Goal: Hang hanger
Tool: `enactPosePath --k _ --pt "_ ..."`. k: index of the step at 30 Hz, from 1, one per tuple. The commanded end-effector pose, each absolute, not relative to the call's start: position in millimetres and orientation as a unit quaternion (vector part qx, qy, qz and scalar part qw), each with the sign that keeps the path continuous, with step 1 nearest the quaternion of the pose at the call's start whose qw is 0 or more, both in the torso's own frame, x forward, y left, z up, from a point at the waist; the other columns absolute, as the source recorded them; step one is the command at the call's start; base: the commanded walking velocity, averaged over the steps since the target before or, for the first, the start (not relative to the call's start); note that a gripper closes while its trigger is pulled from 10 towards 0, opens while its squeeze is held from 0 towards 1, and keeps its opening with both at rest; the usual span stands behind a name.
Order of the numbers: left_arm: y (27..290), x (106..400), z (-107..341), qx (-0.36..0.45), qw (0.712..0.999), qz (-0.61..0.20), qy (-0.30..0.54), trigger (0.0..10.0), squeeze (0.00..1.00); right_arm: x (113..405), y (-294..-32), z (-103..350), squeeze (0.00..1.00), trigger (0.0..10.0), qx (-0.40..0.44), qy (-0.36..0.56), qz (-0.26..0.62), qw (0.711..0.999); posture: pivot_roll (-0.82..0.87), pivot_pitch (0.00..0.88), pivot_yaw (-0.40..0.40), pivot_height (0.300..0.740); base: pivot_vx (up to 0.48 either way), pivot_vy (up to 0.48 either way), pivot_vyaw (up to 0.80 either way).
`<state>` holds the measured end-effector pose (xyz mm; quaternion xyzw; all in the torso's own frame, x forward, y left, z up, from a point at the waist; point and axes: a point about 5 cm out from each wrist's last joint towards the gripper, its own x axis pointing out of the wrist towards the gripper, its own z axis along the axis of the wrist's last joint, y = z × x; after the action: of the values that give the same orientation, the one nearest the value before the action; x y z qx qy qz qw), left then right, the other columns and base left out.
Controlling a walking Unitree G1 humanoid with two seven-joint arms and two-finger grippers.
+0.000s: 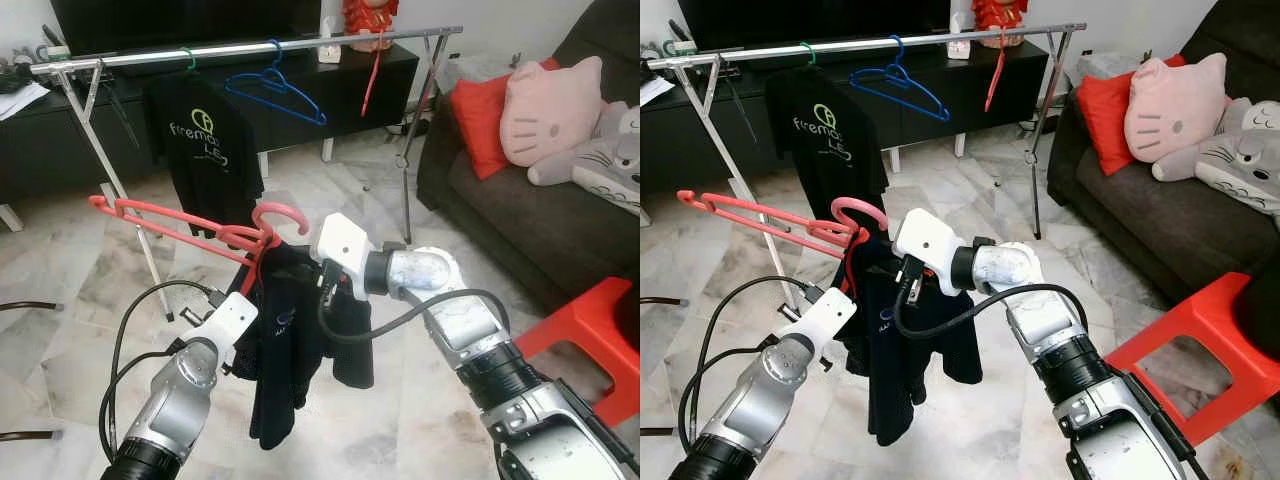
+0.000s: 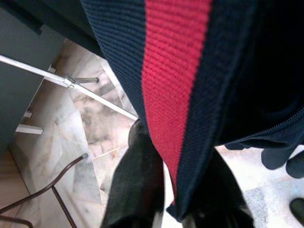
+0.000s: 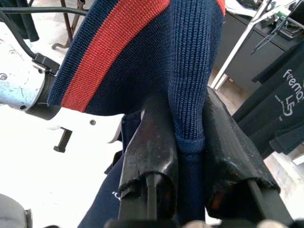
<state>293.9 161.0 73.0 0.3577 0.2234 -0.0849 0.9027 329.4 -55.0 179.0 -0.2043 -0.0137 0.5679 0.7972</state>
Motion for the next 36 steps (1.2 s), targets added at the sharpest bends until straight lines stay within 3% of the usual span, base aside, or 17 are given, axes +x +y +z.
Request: enactPosePath --k 1,10,22,25,28,29,30,31,32,33,36 --pt "161 293 75 0.351 0.905 -0.084 0.226 0.0 0.0 333 -57 195 0.0 10.0 -0.207 -0.043 0.557 0.803 -0.12 0.037 -0.053 0.74 0.0 0.0 0.0" --pt "172 290 73 0.291 0.923 -0.06 0.246 0.0 0.0 341 -69 194 0.0 10.0 -0.2 -0.038 0.525 0.827 -0.11 0.037 -0.052 0.74 0.0 0.0 0.0" --pt "185 288 75 0.169 0.95 -0.02 0.261 0.0 0.0 330 -119 152 0.0 10.0 -0.155 0.041 0.506 0.848 -0.12 0.042 -0.049 0.74 0.0 0.0 0.0" --pt "185 288 75 0.157 0.952 -0.02 0.264 0.0 0.0 324 -130 143 0.0 10.0 -0.163 0.057 0.515 0.84 -0.11 0.045 -0.048 0.74 0.0 0.0 0.0" --pt "187 288 77 0.12 0.956 -0.011 0.269 0.0 0.0 307 -155 129 0.0 10.0 -0.181 0.097 0.55 0.81 -0.11 0.045 -0.046 0.74 0.0 0.0 0.0" --pt "187 288 77 0.112 0.956 -0.011 0.27 1.5 0.0 304 -163 127 0.0 10.0 -0.182 0.107 0.552 0.807 -0.11 0.045 -0.046 0.74 0.0 0.0 0.0" --pt "187 289 77 0.108 0.957 -0.011 0.27 1.5 0.0 302 -166 126 0.0 10.0 -0.181 0.112 0.551 0.807 -0.11 0.045 -0.046 0.74 0.0 0.0 0.0" --pt "187 289 77 0.106 0.957 -0.011 0.27 3.5 0.0 302 -169 125 0.0 10.0 -0.181 0.114 0.551 0.807 -0.11 0.045 -0.046 0.74 0.0 0.0 0.0" --pt "186 290 79 0.112 0.956 -0.016 0.269 8.9 0.0 297 -178 123 0.0 10.0 -0.187 0.124 0.555 0.801 -0.12 0.044 -0.043 0.74 0.0 0.0 0.0" --pt "185 290 79 0.111 0.957 -0.017 0.269 10.0 0.0 293 -184 122 0.0 10.0 -0.185 0.13 0.56 0.797 -0.12 0.043 -0.04 0.74 0.0 0.0 0.0" --pt "182 291 81 0.108 0.957 -0.019 0.267 10.0 0.0 289 -197 119 0.0 10.0 -0.181 0.147 0.559 0.796 -0.12 0.043 -0.041 0.74 0.0 0.0 0.0"
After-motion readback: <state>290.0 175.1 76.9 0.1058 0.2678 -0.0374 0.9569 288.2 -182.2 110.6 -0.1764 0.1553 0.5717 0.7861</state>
